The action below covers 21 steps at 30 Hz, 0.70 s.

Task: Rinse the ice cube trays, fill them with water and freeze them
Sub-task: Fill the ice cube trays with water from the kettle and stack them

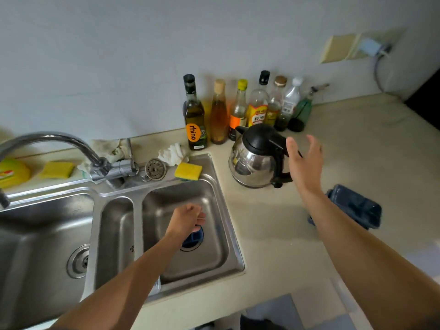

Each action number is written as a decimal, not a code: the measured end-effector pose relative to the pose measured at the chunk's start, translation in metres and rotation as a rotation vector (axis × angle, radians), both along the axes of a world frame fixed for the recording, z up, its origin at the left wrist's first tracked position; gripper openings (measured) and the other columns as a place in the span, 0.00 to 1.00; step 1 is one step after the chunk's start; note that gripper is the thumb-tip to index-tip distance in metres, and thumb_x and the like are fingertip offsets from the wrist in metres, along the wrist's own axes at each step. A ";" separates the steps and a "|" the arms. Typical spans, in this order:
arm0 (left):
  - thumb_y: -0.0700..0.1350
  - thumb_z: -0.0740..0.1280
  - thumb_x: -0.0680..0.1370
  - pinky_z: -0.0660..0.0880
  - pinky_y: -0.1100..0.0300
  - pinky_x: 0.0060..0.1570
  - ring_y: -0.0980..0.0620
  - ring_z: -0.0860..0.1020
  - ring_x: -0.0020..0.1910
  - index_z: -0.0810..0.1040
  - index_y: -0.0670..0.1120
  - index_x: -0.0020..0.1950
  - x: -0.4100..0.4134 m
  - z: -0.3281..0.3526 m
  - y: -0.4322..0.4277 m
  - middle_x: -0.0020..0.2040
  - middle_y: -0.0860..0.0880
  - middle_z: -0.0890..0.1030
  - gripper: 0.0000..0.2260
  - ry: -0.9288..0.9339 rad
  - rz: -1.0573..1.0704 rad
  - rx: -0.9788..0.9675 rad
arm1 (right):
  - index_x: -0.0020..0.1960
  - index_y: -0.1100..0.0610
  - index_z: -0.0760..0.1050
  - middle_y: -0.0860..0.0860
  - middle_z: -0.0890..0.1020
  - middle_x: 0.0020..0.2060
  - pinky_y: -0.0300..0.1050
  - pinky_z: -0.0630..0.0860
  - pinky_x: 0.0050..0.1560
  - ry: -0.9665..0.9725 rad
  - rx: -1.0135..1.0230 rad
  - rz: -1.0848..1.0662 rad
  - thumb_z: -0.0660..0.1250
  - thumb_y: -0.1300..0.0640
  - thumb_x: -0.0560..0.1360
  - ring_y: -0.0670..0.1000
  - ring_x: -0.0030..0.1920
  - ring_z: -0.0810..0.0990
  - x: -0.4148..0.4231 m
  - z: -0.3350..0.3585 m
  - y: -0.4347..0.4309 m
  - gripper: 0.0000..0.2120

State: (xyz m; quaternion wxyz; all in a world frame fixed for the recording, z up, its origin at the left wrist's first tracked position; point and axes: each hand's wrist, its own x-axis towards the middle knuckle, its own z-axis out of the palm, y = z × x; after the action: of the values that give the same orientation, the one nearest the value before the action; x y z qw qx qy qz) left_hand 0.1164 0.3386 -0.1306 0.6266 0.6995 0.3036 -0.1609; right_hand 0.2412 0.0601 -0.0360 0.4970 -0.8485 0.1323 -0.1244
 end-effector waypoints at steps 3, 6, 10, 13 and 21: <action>0.42 0.62 0.84 0.79 0.58 0.41 0.46 0.81 0.44 0.79 0.41 0.50 -0.004 0.014 -0.005 0.47 0.40 0.83 0.08 -0.051 -0.051 0.035 | 0.59 0.60 0.78 0.55 0.82 0.53 0.44 0.71 0.51 0.148 0.087 -0.015 0.60 0.36 0.81 0.58 0.58 0.79 0.019 -0.011 -0.006 0.28; 0.41 0.61 0.85 0.79 0.57 0.43 0.44 0.81 0.45 0.79 0.40 0.53 -0.007 0.023 -0.007 0.47 0.40 0.83 0.08 -0.083 -0.079 0.047 | 0.38 0.57 0.76 0.52 0.78 0.34 0.46 0.69 0.36 0.174 0.145 -0.022 0.58 0.35 0.81 0.56 0.41 0.79 0.019 -0.019 -0.008 0.28; 0.43 0.61 0.85 0.81 0.52 0.49 0.43 0.84 0.49 0.79 0.42 0.53 -0.002 0.025 -0.012 0.49 0.41 0.85 0.08 -0.098 -0.071 0.066 | 0.40 0.56 0.76 0.52 0.80 0.36 0.43 0.72 0.36 0.170 0.179 0.097 0.62 0.34 0.77 0.49 0.37 0.79 0.003 -0.026 -0.015 0.25; 0.43 0.61 0.85 0.82 0.53 0.49 0.47 0.85 0.46 0.80 0.43 0.53 0.005 0.025 -0.022 0.48 0.43 0.85 0.09 -0.091 -0.036 0.042 | 0.43 0.53 0.76 0.52 0.81 0.37 0.36 0.72 0.33 0.180 0.183 0.190 0.71 0.45 0.76 0.46 0.37 0.80 -0.015 -0.031 -0.020 0.13; 0.44 0.63 0.84 0.82 0.54 0.49 0.47 0.83 0.53 0.80 0.48 0.57 0.008 0.021 -0.049 0.52 0.47 0.84 0.07 -0.214 0.039 -0.021 | 0.44 0.52 0.76 0.49 0.79 0.34 0.34 0.72 0.30 0.207 0.131 0.291 0.72 0.54 0.76 0.41 0.32 0.77 -0.056 -0.021 -0.033 0.06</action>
State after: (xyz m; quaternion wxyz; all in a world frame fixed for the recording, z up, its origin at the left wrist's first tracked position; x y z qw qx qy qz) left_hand 0.1244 0.2896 -0.1093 0.6659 0.6998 0.2469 -0.0763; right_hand 0.1849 0.0268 -0.0567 0.5475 -0.8329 0.0665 0.0457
